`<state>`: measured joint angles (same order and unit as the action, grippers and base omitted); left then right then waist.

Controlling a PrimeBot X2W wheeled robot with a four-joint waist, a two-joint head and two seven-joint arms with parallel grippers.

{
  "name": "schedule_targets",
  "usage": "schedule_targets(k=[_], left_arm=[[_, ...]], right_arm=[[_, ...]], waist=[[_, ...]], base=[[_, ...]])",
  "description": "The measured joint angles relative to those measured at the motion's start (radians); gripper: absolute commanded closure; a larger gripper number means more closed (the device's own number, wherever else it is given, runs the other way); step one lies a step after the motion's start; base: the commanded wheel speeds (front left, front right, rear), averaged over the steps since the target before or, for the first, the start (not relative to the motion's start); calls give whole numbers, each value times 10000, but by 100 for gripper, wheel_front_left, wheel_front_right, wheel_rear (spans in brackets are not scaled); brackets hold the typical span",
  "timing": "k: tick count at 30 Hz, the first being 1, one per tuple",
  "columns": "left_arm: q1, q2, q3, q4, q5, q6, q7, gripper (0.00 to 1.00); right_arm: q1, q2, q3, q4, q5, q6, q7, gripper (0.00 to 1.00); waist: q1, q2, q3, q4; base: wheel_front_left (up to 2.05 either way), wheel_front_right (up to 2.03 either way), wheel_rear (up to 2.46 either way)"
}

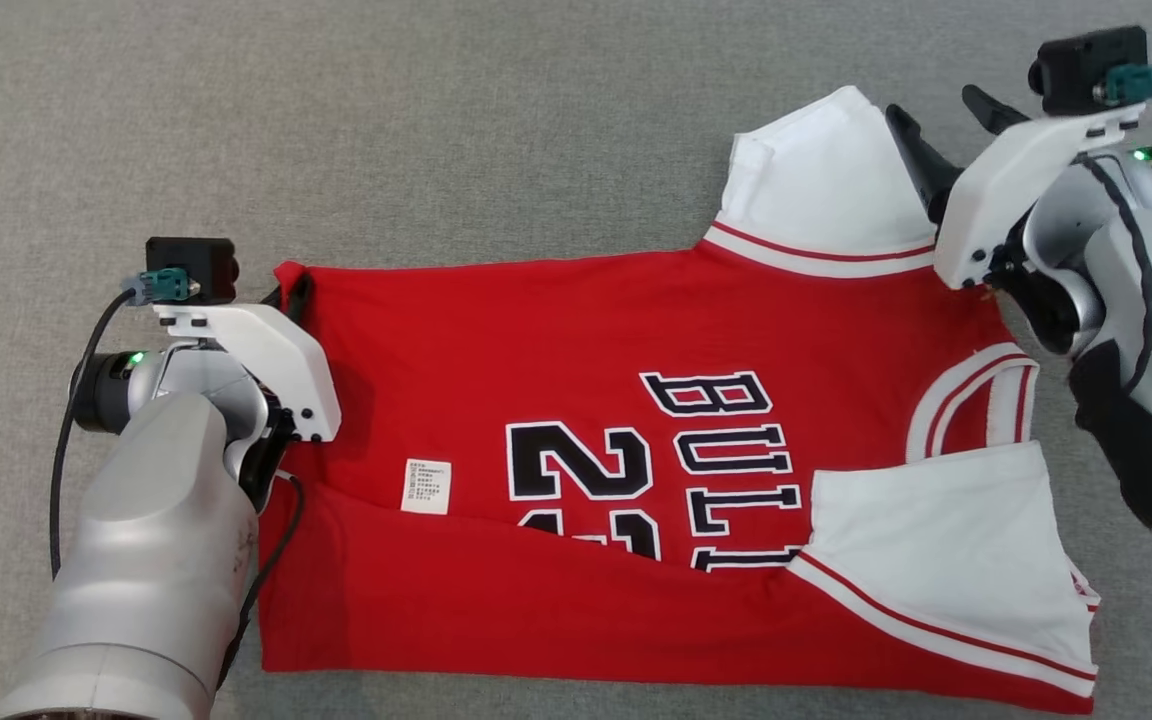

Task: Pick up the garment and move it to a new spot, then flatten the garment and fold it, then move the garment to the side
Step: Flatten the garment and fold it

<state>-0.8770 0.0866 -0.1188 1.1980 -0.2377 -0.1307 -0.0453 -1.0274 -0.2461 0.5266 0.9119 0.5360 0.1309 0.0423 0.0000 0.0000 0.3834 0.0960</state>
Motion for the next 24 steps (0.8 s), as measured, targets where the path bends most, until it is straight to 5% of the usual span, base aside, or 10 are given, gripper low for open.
schedule_targets(k=[7,12,24], left_arm=[[-227,-276,-685,-213,-219,-2,-228,100],[-334,-380,-1254,-428,-623,-12,-345,100],[-363,-385,-2742,-947,-1964,-10,-525,100]], right_arm=[[-1192,-215,546,700,815,0,2548,0],[-1592,-359,865,1208,903,0,3388,0],[-2228,-495,1285,2159,713,0,3179,0]], waist=[[0,0,340,546],[0,0,611,884],[0,0,956,1411]], base=[[0,0,0],[0,0,0],[0,0,0]])
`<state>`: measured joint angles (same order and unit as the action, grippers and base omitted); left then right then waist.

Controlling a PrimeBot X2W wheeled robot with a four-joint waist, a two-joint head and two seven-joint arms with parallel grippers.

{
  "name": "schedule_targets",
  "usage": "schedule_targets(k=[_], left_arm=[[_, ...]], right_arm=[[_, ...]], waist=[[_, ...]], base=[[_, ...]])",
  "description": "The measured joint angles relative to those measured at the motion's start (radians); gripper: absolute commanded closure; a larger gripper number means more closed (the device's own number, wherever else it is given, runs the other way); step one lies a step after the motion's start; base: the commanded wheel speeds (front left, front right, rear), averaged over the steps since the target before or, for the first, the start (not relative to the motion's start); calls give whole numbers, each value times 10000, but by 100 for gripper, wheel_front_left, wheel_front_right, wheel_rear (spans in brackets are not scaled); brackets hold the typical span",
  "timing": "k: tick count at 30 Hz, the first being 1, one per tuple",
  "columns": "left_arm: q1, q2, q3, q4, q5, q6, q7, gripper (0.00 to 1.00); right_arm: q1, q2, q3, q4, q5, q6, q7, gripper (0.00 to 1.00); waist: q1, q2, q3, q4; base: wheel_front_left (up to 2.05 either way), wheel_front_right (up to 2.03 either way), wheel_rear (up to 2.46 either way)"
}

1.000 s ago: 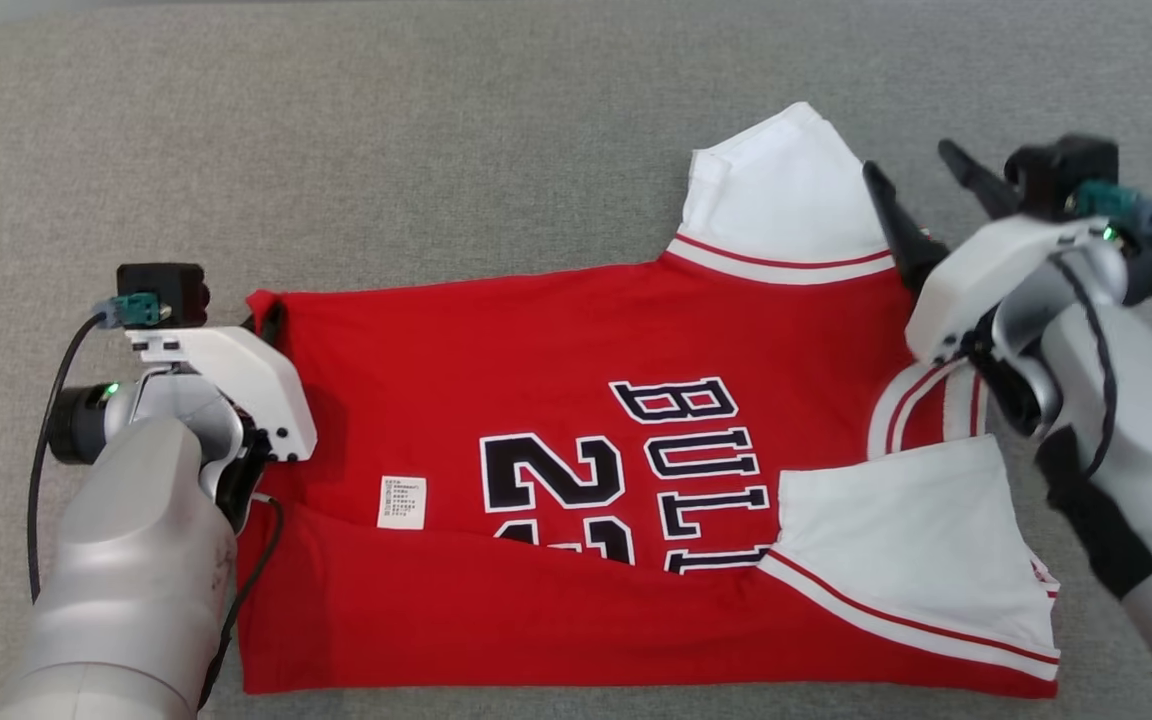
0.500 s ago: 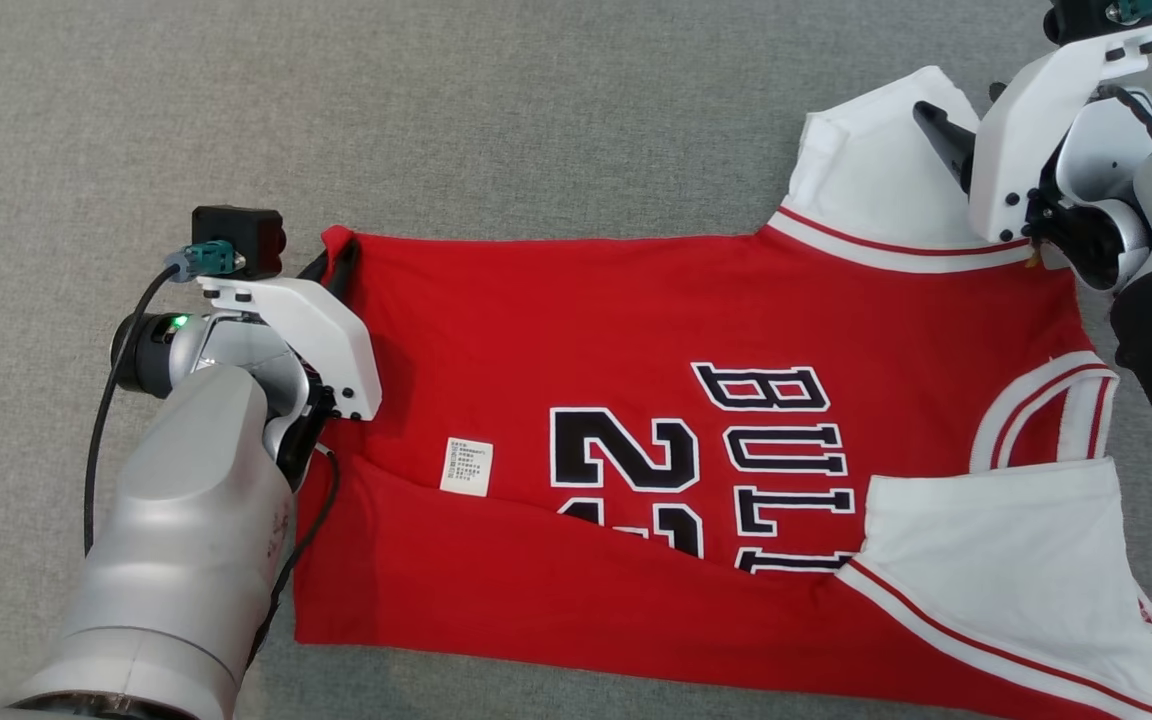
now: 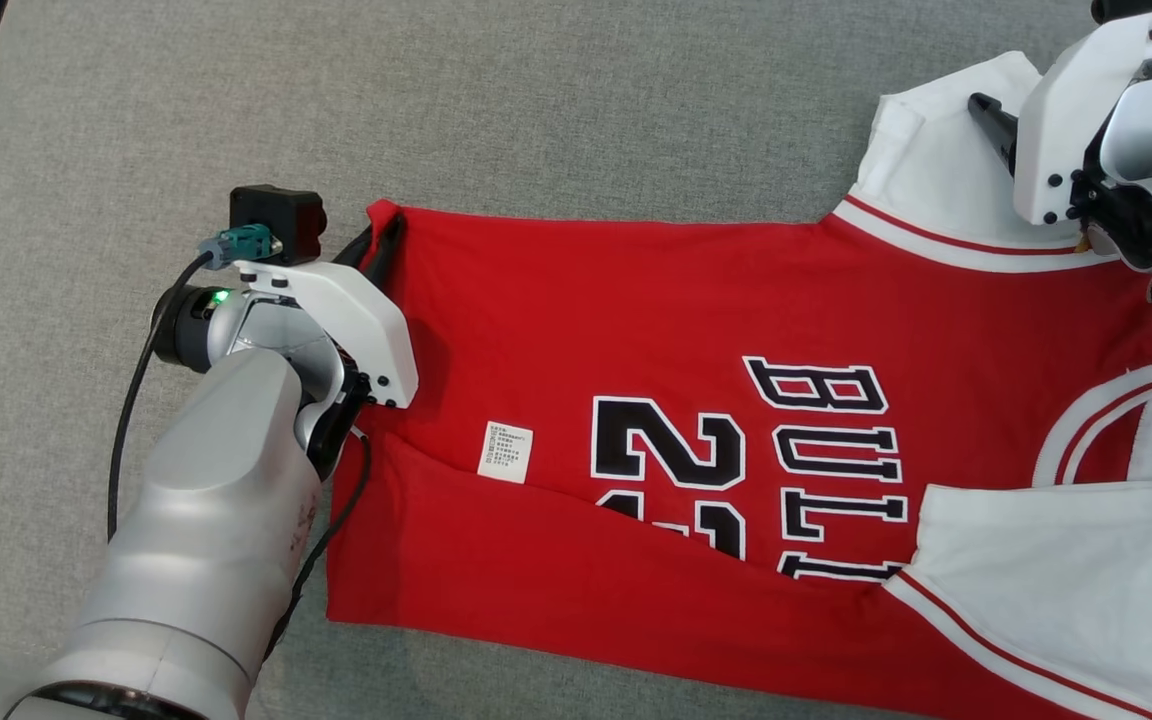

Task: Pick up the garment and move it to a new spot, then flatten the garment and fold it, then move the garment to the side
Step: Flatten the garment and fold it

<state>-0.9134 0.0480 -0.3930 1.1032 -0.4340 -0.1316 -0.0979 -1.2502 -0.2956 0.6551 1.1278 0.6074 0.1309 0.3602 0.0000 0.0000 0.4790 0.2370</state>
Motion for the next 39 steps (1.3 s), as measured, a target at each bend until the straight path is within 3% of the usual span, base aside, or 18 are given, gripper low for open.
schedule_targets(k=[1,2,3,4,14,21,27,39], left_arm=[[-24,-2,-69,2,-40,0,-48,100],[-27,-4,-134,13,-102,0,-94,100],[-33,-8,-182,27,-148,0,-151,100],[-38,-8,-228,50,-211,0,-242,100],[-162,35,-290,447,-366,293,-1335,100],[-151,318,-142,182,-307,468,-1618,100],[743,631,140,-600,-81,675,-1636,100],[2579,1195,619,-1312,224,740,-1638,100]], right_arm=[[-35,2,31,56,-2,0,0,0],[-82,-6,90,81,-19,0,-19,20],[-111,-6,136,104,-44,0,-82,54],[-112,6,155,136,-44,0,-144,100],[-286,-157,-111,623,-506,2,-3166,100],[98,148,-301,767,-182,0,-4335,100],[1006,274,-236,105,408,0,-5285,100],[3764,29,387,-2004,1795,0,-5871,100]], waist=[[0,0,7,28],[0,0,17,50],[0,0,22,65],[0,0,16,71],[0,0,-200,-147],[0,0,-565,-433],[0,0,-1122,-709],[0,1,-2263,-1511]], base=[[0,0,0],[0,0,0],[0,0,0],[0,0,0],[0,0,0],[0,0,0],[0,0,0],[0,0,0]])
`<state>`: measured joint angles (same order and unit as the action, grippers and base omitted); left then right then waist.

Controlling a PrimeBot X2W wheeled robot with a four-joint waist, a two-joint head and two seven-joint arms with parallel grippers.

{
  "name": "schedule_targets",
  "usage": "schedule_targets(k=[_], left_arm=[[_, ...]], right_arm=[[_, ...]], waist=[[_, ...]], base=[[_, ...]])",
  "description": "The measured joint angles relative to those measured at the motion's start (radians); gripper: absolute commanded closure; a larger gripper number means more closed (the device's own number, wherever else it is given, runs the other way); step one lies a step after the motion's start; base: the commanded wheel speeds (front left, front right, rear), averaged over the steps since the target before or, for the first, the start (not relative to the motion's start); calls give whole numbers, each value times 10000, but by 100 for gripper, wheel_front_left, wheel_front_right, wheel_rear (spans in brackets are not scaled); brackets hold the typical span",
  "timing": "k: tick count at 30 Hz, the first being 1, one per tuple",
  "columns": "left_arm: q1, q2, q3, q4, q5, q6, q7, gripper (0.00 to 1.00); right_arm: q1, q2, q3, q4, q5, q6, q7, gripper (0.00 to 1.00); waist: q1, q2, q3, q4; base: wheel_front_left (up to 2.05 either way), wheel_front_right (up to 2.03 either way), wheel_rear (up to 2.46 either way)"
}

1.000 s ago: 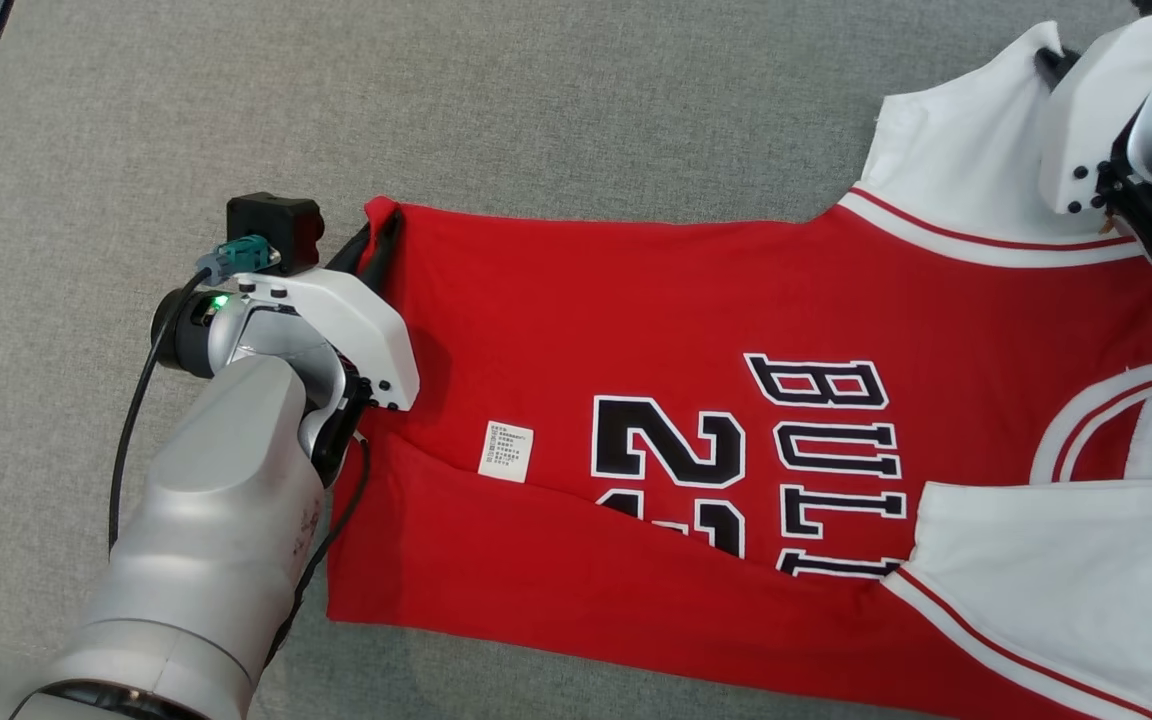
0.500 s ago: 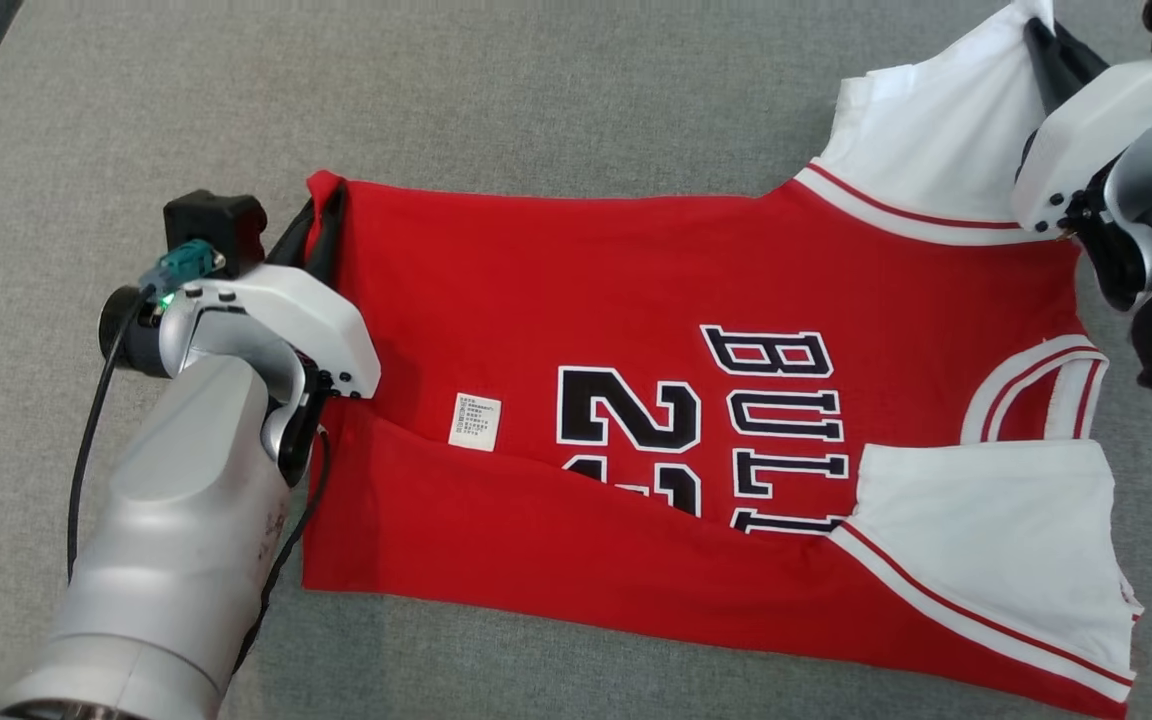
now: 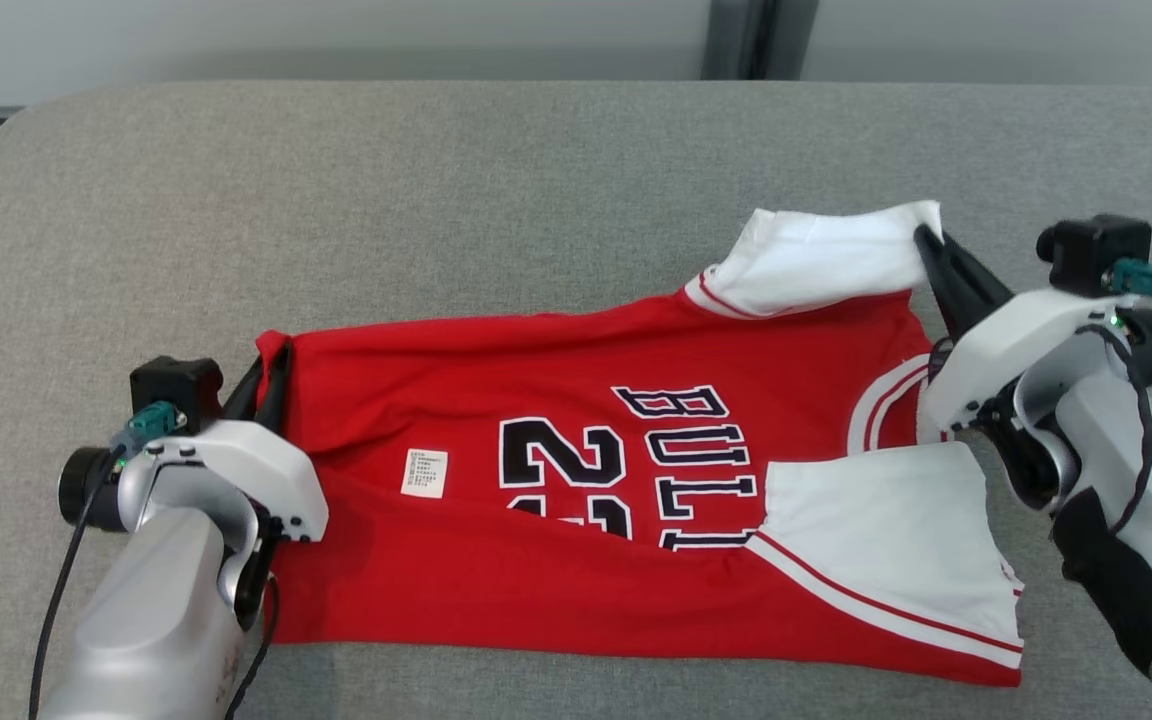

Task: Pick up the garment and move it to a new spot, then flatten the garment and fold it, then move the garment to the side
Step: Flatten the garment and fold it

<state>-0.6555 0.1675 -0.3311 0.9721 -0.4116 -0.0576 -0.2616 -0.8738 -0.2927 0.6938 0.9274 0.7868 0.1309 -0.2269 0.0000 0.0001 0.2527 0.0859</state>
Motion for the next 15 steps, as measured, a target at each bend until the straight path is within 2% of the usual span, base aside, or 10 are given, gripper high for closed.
schedule_targets(k=[8,15], left_arm=[[1506,75,343,-550,280,-19,0,100],[2520,-17,646,-679,437,-27,0,100]], right_arm=[[1851,-174,-107,-1327,648,0,-224,100],[3255,-65,-460,-2046,825,0,-299,100]], waist=[[0,0,-732,-445],[0,0,-1147,-730]], base=[[0,0,0],[0,0,0]])
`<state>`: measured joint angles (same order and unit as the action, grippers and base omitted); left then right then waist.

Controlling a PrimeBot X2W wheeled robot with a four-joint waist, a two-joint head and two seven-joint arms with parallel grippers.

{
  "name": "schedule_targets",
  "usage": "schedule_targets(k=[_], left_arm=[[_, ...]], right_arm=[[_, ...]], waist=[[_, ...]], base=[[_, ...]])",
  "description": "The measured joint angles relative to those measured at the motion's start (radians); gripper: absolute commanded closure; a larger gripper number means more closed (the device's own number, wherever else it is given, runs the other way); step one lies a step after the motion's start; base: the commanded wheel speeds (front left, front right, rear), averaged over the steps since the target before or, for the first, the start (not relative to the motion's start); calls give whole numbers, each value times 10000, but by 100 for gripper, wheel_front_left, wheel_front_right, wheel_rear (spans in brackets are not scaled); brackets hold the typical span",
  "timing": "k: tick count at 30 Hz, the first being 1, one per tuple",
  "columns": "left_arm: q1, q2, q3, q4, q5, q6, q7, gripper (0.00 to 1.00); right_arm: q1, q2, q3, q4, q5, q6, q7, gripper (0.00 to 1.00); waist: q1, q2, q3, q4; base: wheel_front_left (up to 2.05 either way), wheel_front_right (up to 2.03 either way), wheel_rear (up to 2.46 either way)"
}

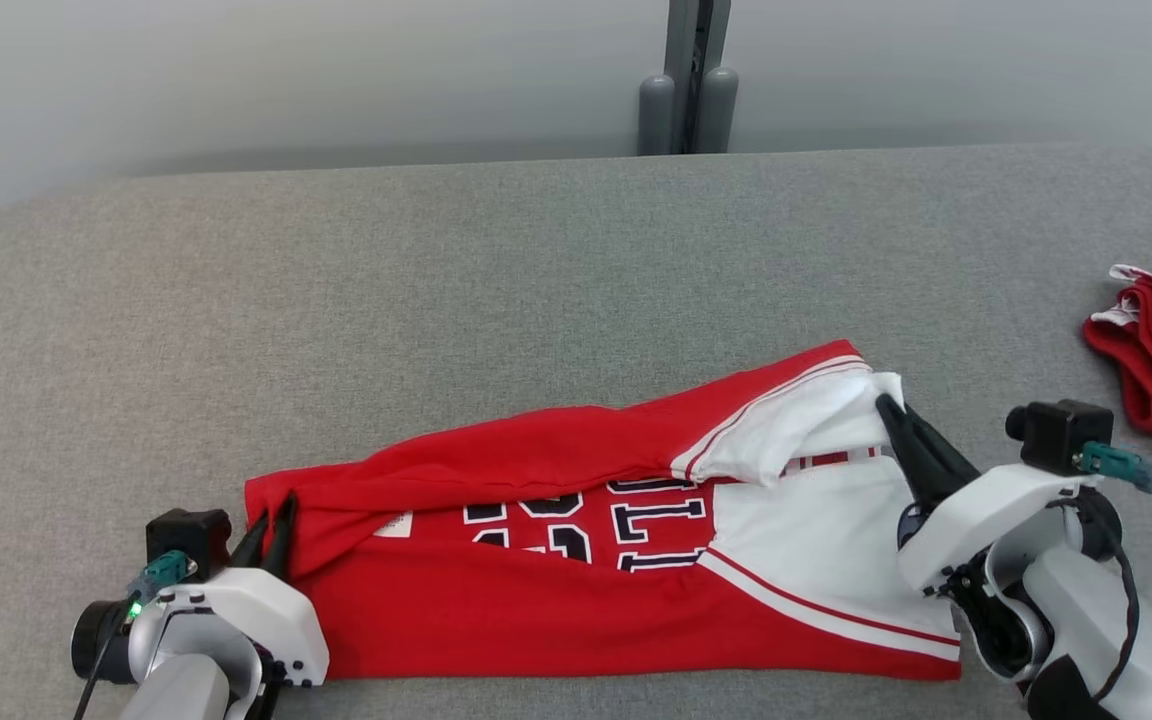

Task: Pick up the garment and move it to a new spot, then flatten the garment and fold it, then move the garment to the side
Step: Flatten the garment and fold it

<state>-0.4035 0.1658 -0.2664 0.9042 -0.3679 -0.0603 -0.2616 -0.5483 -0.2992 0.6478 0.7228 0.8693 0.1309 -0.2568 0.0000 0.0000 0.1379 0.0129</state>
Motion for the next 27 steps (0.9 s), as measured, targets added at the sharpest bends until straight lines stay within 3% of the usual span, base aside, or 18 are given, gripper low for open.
schedule_targets(k=[21,22,23,24,27], left_arm=[[1310,-153,1181,-558,583,178,0,100],[1366,-159,1246,-658,625,201,0,75],[1450,-180,1338,-763,669,268,0,51],[1577,-211,1423,-941,736,336,0,0],[1974,-290,1825,-1854,1024,681,-2,0]], right_arm=[[2255,731,-1526,-683,-476,-2,-35,100],[2280,742,-1544,-650,-575,-2,-33,74],[2308,780,-1584,-579,-610,-2,-12,24],[2339,821,-1626,-518,-646,-2,13,0],[2350,915,-1950,-447,-794,-2,6,0]], waist=[[0,0,-494,-406],[0,0,-495,-410],[0,0,-502,-415],[0,0,-512,-418],[0,0,-521,-418]], base=[[0,0,0],[0,0,0],[0,0,0],[0,0,0],[0,0,0]])
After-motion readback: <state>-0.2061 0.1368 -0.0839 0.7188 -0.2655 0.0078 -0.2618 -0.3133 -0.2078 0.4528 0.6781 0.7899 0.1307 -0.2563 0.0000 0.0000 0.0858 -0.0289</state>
